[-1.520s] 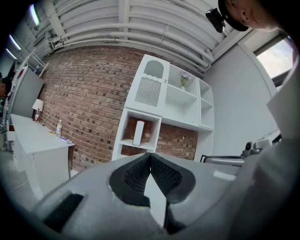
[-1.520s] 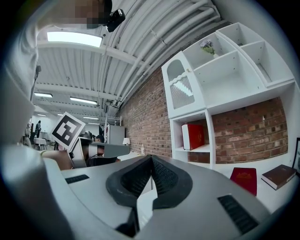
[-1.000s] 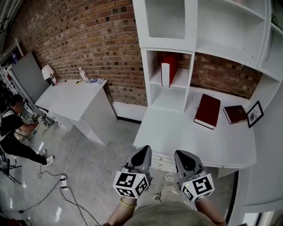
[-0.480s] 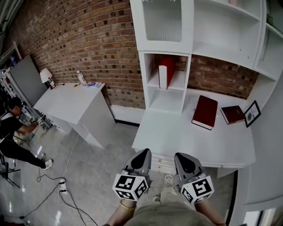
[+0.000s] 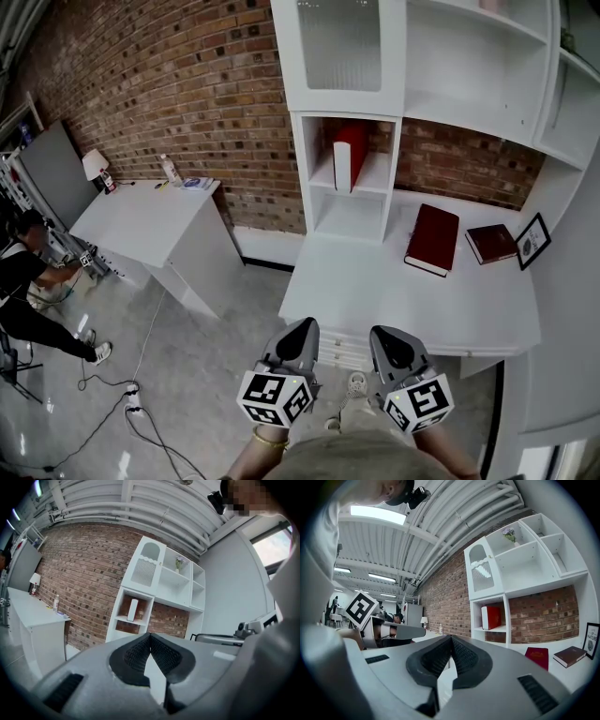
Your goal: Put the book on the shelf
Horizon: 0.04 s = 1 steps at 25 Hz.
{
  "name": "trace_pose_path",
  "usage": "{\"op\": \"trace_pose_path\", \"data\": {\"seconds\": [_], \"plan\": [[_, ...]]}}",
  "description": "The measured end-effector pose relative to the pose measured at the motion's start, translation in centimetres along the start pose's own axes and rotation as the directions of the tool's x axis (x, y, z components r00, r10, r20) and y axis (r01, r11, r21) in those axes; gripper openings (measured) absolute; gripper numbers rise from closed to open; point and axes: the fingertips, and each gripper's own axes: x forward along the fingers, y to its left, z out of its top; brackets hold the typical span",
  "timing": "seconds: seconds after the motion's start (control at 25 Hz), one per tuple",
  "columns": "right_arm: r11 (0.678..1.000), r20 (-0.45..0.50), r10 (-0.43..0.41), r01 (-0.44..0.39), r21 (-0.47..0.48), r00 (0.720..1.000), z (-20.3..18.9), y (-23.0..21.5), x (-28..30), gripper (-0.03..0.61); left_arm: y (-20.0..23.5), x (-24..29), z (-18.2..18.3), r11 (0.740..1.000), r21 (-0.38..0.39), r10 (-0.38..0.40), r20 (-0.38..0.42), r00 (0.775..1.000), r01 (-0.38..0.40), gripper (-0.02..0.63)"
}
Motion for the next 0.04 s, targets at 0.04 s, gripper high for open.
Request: {"op": "trace_pose_path", "data": {"seconds": [0.04], "plan": [[1.0,-0.001,0.001,-0.001,-0.001,1.0,0.05,0.02,-0.01,0.006,-0.02,-0.05,0.02,1.0,-0.001,0.0,-0.001,1.0,0.0,0.009]]}}
